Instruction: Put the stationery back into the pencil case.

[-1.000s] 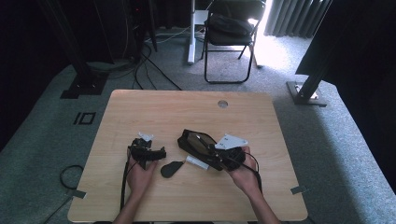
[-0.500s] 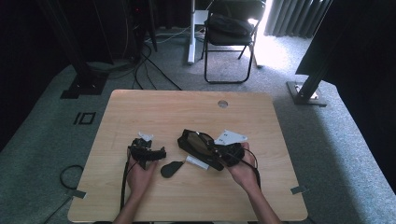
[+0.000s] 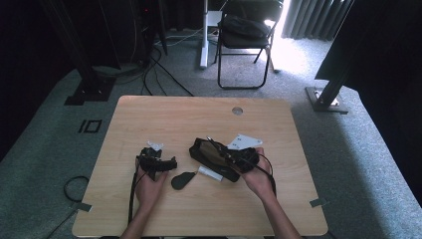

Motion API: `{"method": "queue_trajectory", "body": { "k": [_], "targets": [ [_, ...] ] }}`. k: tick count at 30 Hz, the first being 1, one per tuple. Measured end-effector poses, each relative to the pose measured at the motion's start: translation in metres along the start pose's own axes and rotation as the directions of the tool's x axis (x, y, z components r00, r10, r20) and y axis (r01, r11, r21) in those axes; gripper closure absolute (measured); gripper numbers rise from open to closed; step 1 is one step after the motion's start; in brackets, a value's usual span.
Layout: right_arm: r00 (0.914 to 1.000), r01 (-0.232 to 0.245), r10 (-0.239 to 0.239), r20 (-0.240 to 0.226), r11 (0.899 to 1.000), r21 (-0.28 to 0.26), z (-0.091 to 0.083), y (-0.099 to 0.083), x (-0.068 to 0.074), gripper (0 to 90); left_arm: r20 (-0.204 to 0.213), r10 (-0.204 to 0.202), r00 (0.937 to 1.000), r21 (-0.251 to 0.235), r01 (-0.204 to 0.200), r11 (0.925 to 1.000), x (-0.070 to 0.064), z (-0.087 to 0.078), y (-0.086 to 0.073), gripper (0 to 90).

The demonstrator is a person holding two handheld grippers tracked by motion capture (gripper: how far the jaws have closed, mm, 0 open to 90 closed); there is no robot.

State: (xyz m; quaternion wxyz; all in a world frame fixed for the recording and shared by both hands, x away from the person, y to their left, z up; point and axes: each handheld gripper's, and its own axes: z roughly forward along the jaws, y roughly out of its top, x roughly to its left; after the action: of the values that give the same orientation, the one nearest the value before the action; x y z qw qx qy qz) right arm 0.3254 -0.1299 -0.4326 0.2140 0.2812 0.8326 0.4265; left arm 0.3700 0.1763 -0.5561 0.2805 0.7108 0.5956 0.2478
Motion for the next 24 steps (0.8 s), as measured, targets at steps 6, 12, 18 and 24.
{"method": "queue_trajectory", "body": {
  "k": [6, 12, 18, 24],
  "targets": [
    [1.0, 0.001, -0.001, -0.002, 1.0, -0.001, 0.003, 0.003, -0.003, 79.6, 0.0, 0.0, 1.0, 0.0, 0.0, 1.0, 0.0, 0.0, 0.0, 1.3],
    [0.9999, -0.008, 0.008, -0.015, 1.0, -0.006, 0.007, 0.005, -0.006, 79.6, 0.0, 0.0, 1.0, 0.0, 0.0, 1.0, 0.0, 0.0, 0.0, 1.3],
    [0.9999, -0.005, 0.005, -0.011, 1.0, -0.005, 0.01, 0.006, -0.008, 79.6, 0.0, 0.0, 1.0, 0.0, 0.0, 1.0, 0.0, 0.0, 0.0, 1.3],
    [0.9998, -0.011, 0.011, -0.016, 1.0, -0.009, 0.014, 0.009, -0.012, 79.6, 0.0, 0.0, 1.0, 0.0, 0.0, 1.0, 0.0, 0.0, 0.0, 1.3]
  ]
}}
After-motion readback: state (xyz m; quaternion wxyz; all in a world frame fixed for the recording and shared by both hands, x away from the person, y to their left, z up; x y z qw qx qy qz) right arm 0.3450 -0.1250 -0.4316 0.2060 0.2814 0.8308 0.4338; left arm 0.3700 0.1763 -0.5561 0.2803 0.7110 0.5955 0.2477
